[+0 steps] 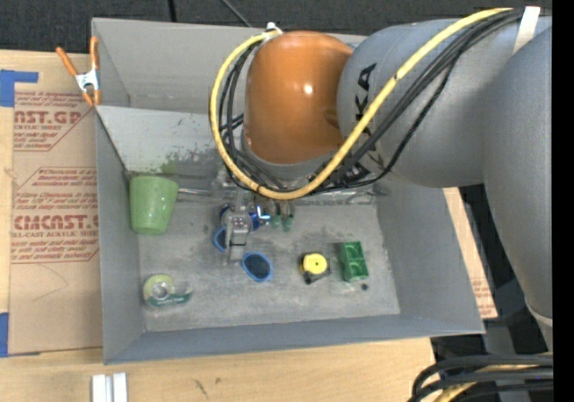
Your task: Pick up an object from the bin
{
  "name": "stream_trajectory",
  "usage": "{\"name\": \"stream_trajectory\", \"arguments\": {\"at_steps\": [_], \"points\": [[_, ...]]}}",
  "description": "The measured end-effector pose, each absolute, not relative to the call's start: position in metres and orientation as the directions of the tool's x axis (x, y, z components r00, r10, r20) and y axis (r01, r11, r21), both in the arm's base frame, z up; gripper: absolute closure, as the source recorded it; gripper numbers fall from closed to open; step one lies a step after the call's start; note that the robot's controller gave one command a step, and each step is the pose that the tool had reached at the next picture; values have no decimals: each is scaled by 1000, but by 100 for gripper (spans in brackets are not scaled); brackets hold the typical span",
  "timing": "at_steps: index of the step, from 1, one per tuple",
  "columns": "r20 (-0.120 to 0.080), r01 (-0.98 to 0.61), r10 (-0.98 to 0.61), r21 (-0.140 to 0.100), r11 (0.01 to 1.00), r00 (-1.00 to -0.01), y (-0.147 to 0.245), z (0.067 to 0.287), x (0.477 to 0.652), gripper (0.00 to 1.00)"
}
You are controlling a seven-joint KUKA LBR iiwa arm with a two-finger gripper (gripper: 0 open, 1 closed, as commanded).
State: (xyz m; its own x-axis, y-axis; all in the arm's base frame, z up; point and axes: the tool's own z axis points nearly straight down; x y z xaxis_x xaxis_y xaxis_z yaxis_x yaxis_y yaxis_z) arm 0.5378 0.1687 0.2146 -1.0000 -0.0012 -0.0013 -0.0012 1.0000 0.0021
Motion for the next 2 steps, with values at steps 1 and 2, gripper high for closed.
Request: {"name": "stream_trajectory", "arguments": {"at_steps": [1,2], "points": [[3,42,42,0,999,-999,114,65,578,0],[-1,39,39,3,999,-999,116,70,579,100]]}}
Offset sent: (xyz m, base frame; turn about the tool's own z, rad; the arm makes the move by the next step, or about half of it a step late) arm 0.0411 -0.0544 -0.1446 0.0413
